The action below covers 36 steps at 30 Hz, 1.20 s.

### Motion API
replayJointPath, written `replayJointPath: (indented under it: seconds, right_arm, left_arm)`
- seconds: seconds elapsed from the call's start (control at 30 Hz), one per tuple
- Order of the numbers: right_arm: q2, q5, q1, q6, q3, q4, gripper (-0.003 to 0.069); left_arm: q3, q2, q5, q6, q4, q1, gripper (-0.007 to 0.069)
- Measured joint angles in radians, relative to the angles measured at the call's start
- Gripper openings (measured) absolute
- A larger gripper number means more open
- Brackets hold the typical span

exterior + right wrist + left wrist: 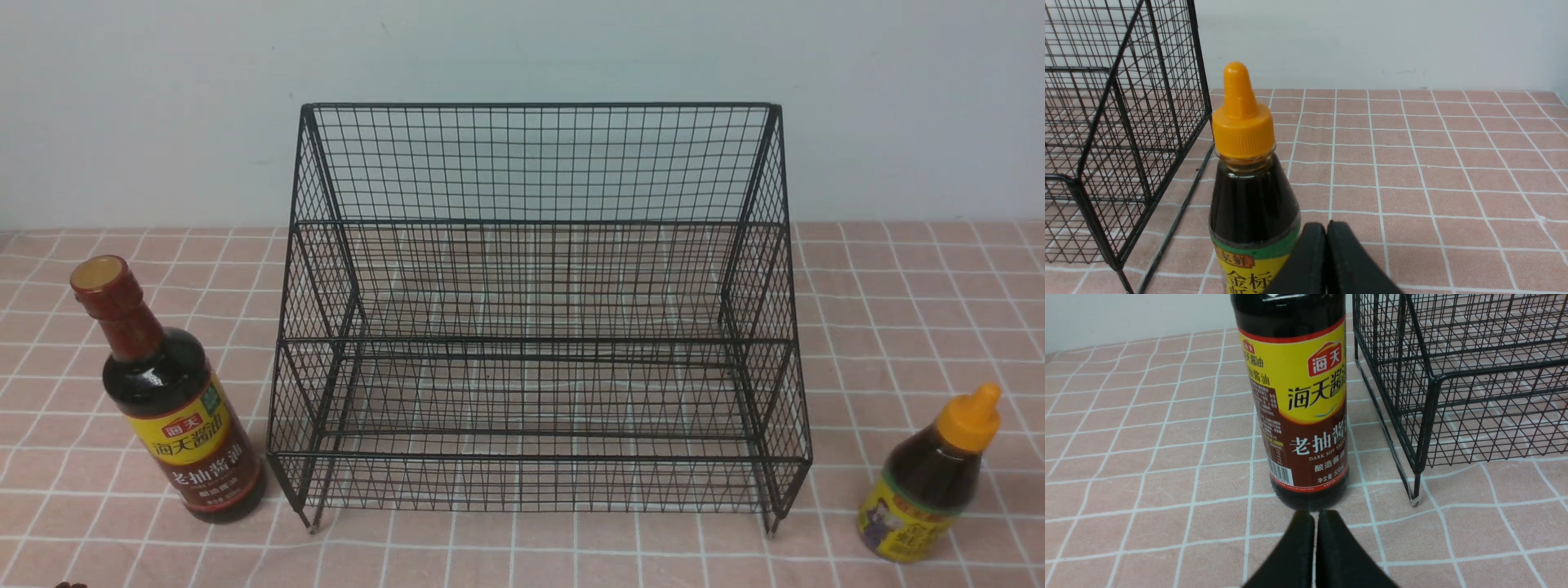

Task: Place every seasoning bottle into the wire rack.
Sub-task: Use the left arm to grab the condiment bottle closest to it

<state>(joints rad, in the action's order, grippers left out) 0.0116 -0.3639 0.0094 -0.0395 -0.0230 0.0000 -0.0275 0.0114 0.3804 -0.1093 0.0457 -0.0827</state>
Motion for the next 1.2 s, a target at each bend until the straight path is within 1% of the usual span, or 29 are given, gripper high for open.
replayJointPath:
  seconds: [0.17,0.23,0.3,0.37,0.43,0.5,0.57,0.63,0.67,0.7,0.83,0.87,0.93,1.03,1.13,1.17,1.2]
  right_arm:
    - [0.0,0.0,0.0,0.0,0.0,0.0,-0.0015]
    - [0.0,0.0,0.0,0.0,0.0,0.0,-0.0015]
    - [0.0,0.0,0.0,0.0,0.0,0.0,-0.0015]
    - [0.0,0.0,0.0,0.0,0.0,0.0,-0.0015]
    - [0.0,0.0,0.0,0.0,0.0,0.006,-0.0015]
    - [0.0,0.008,0.0,-0.002,0.0,0.037,-0.0015]
    - [0.0,0.035,0.0,-0.009,-0.002,0.107,-0.0015]
    - [0.0,0.074,0.0,-0.027,-0.002,0.2,-0.0015]
    - [0.0,0.086,0.0,-0.032,-0.002,0.225,-0.0015]
    - [0.0,0.124,0.0,-0.051,-0.002,0.306,-0.0015]
    - [0.0,0.225,0.0,-0.104,-0.002,0.601,-0.0015]
    - [0.0,0.23,0.0,-0.105,-0.002,0.611,-0.0015]
    - [0.0,0.247,0.0,-0.104,-0.002,0.687,-0.0015]
    - [0.0,0.264,0.0,-0.105,-0.002,0.735,-0.0015]
    - [0.0,0.288,0.0,-0.122,-0.002,0.78,-0.0015]
    - [0.0,0.287,0.0,-0.125,0.0,0.795,-0.0015]
    - [0.0,0.265,0.0,-0.119,0.013,0.799,-0.0015]
  left_arm:
    - [0.0,0.0,-0.003,-0.005,-0.013,0.0,-0.0007]
    - [-0.001,0.0,-0.028,0.003,-0.017,0.0,-0.0007]
    - [-0.001,0.0,-0.15,0.062,0.045,0.0,-0.0007]
    - [-0.001,0.0,-0.279,0.115,0.133,0.0,-0.0007]
    - [-0.001,0.0,-0.38,0.137,0.187,0.0,-0.0007]
    - [-0.001,0.0,-0.451,0.144,0.212,0.0,-0.0007]
    - [-0.001,0.0,-0.517,0.147,0.235,0.0,-0.0007]
    - [-0.001,0.0,-0.562,0.148,0.253,0.0,-0.0007]
    - [-0.001,0.0,-0.569,0.148,0.256,0.0,-0.0007]
    - [-0.001,0.0,-0.616,0.149,0.276,0.0,-0.0007]
    - [-0.001,0.0,-0.693,0.151,0.314,0.0,-0.0007]
    - [-0.001,0.0,-0.699,0.151,0.318,0.0,-0.0007]
    - [-0.001,0.0,-0.724,0.145,0.33,0.0,-0.0007]
    - [-0.001,0.0,-0.765,0.142,0.338,0.0,-0.0007]
    - [0.042,0.0,-0.712,0.13,0.341,0.0,-0.0007]
    - [0.079,0.0,-0.679,0.12,0.339,0.0,-0.0007]
    - [0.124,-0.008,-0.613,0.099,0.332,0.0,-0.0007]
